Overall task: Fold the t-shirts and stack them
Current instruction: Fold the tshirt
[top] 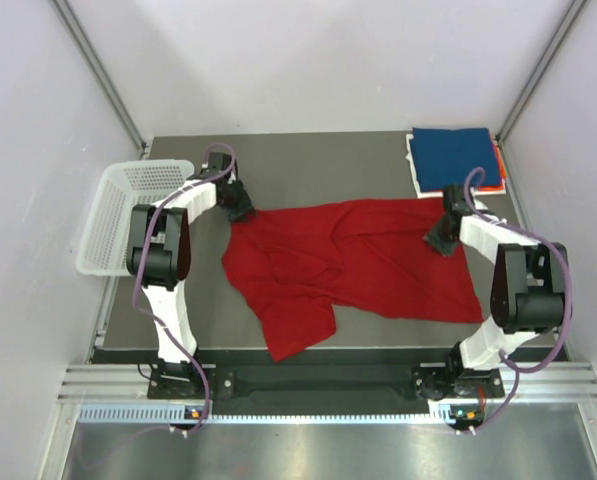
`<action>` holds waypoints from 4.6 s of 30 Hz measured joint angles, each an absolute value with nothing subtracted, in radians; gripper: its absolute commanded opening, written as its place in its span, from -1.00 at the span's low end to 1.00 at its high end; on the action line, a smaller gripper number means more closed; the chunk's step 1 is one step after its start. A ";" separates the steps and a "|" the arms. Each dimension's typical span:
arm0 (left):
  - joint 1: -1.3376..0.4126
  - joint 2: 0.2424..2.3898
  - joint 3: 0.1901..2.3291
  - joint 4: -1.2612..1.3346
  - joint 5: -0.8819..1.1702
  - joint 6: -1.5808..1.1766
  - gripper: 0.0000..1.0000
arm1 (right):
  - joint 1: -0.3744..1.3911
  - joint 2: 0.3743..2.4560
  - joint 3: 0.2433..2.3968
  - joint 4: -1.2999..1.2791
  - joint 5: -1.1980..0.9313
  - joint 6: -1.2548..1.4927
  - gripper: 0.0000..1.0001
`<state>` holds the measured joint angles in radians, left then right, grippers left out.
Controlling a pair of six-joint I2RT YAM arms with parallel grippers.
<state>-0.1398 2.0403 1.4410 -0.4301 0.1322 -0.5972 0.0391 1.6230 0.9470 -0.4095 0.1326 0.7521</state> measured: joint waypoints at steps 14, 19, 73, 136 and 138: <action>-0.149 2.063 1.541 -0.532 0.070 -0.547 -0.11 | -0.135 1.639 1.029 -0.453 0.136 0.726 -0.36; -0.182 1.963 1.468 -0.535 0.093 -0.547 -0.10 | -0.223 1.660 1.088 -0.412 0.065 0.662 -0.33; -0.236 1.821 1.199 -0.513 0.049 -0.598 -0.70 | -0.345 1.794 1.048 -0.272 -0.147 0.517 -1.00; -0.229 1.875 1.338 -0.644 -0.028 -0.528 -0.11 | -0.342 1.748 0.991 -0.288 -0.196 0.472 -1.00; -0.228 1.875 1.363 -0.660 -0.033 -0.525 -0.10 | -0.342 1.748 0.991 -0.289 -0.196 0.475 -1.00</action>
<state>-0.2276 1.8748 1.3628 -0.6598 -0.0326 -0.5247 -0.3416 1.7477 0.9909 -0.2890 -0.1959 0.4747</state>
